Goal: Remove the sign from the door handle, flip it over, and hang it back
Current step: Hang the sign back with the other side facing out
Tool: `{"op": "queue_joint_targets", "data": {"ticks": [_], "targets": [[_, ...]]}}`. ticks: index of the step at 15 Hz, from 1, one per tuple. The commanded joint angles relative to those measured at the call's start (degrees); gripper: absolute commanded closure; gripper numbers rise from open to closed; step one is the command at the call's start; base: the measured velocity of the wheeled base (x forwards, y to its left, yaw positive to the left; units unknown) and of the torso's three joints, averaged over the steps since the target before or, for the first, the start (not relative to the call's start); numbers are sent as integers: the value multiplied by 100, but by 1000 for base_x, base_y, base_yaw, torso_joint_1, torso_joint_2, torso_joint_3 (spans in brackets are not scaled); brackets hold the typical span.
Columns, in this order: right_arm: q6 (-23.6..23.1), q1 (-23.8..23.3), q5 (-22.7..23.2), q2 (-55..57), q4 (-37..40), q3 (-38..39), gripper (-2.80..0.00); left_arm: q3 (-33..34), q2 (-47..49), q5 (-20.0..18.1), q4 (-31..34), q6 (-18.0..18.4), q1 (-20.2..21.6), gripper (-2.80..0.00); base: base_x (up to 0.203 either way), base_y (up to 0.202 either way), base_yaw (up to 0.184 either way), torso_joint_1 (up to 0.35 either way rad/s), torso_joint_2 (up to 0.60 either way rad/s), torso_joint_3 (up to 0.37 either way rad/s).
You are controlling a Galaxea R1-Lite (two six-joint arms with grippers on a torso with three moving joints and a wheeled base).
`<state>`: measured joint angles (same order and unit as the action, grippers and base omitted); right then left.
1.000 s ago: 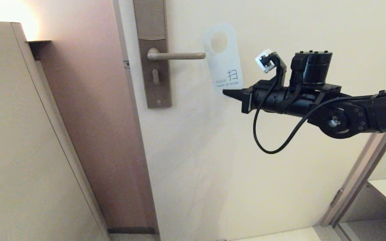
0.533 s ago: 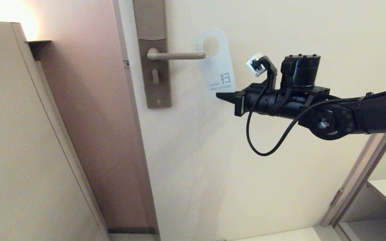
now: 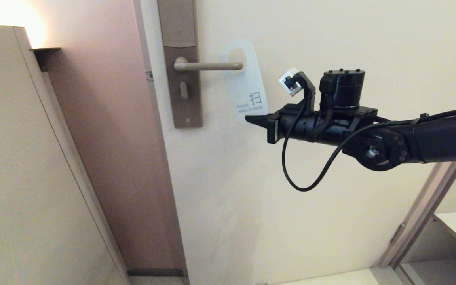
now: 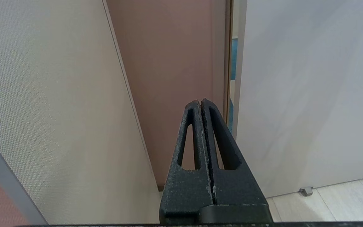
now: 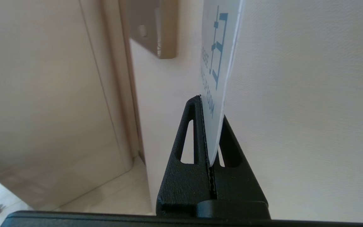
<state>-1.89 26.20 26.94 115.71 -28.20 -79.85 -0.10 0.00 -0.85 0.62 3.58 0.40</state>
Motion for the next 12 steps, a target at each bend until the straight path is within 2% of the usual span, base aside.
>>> {"op": "queue_joint_targets", "data": {"ticks": [1,12], "targets": [[-4,71,5,48,-19,-4,0,1,9,6,8,2,4,0,0,0,0,0,0,0],[-4,262,-4,280,-11,-209,0,1,9,24,8,-7,0,0,0,0,0,0,0,0]]}}
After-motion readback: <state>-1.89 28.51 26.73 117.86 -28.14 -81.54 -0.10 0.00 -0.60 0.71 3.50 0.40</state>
